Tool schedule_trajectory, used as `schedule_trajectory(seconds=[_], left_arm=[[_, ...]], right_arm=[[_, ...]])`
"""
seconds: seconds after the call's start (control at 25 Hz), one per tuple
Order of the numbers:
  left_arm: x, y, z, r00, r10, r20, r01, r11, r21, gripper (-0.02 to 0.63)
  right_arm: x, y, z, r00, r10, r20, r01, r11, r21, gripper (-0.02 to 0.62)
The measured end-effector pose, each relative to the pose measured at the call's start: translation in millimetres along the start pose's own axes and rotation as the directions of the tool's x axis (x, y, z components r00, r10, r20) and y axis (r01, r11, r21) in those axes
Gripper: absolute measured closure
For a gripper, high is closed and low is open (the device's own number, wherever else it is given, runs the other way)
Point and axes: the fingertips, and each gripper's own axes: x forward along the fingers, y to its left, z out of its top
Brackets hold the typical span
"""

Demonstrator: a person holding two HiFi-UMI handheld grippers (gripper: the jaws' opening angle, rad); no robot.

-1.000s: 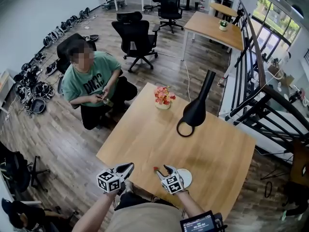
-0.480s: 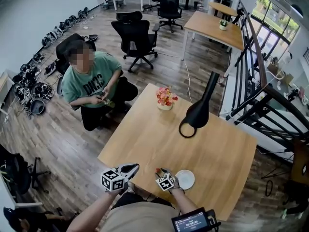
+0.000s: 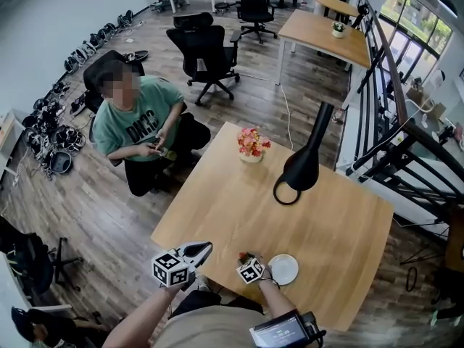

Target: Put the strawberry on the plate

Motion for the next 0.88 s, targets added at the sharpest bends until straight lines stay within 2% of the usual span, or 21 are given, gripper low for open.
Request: schedule_trajectory(seconds=[0.12, 0.24, 0.52, 0.88], left_arm=[[-2, 0, -2, 1.0, 0.007, 0.0, -0.007, 1.0, 0.001, 0.601], [-5, 2, -5, 1.0, 0.016, -0.009, -0.016, 1.0, 0.002, 0.601], [-5, 2, -2, 1.0, 0.019, 0.004, -0.019, 1.0, -0.003, 0.601], [10, -11, -5, 1.0, 0.003, 0.029, -0.003, 1.0, -0.013, 0.601]], right_arm=[[2, 2, -5, 1.0, 0.0, 0.006, 0.0, 1.0, 0.015, 0.416], [0, 5, -2, 0.999, 0.016, 0.027, -0.018, 0.998, 0.056, 0.453], [-30, -7, 18, 0.994, -0.003, 0.109, -0.009, 0.994, 0.11, 0.456], [-96, -35, 48, 0.963, -0.073, 0.26, 0.032, 0.987, 0.159, 0.456]])
